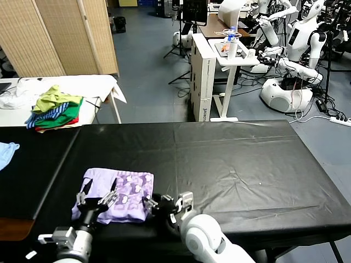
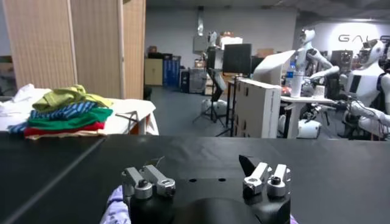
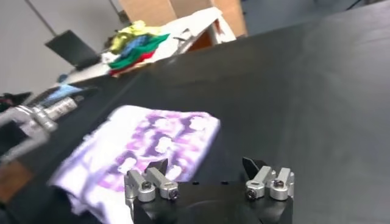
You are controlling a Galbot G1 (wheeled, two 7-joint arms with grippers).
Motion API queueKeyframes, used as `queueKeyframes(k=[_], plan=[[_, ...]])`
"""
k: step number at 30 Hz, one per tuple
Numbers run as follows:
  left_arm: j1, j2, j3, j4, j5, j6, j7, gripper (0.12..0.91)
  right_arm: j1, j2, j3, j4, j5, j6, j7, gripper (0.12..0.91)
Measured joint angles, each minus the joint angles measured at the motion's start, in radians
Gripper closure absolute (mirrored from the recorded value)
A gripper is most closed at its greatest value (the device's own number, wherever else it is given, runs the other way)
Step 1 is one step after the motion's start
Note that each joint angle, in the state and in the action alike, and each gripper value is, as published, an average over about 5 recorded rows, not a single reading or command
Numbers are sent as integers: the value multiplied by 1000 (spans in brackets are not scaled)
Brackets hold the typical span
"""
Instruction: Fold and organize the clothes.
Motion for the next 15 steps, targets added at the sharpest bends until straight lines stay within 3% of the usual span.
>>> queueKeyframes(k=[8,11,15], plan=[[3,-8,-5,2,0,-5,-7,123,-7,4,9,-10,-14,-3,3,800],[3,-11,-5,5,1,-8,-9,123,-9,0,17,-9,-16,-6,3,883],[2,-15,-6,9,1,-11,-10,123,-25,-23,43,17,-11,-29,6,885]])
